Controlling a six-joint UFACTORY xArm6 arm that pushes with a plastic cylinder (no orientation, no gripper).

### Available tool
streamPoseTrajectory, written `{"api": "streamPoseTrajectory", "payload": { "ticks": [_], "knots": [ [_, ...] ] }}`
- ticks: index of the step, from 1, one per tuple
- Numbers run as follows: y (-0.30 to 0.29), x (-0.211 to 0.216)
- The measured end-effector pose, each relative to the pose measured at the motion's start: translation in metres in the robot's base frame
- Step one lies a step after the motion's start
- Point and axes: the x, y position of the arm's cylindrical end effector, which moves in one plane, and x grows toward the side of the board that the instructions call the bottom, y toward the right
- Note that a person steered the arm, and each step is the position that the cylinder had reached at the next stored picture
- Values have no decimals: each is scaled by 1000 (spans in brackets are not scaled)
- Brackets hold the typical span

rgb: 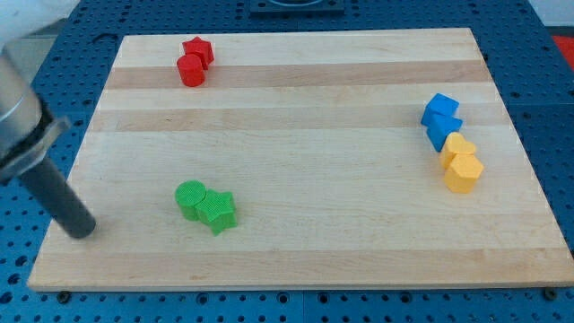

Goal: Move green star slightly up

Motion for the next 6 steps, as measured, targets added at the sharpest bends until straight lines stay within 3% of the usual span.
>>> {"api": "streamPoseTrajectory", "payload": {
  "ticks": [1,2,6],
  "knots": [
    [0,0],
    [56,12],
    [149,19]
  ]
}}
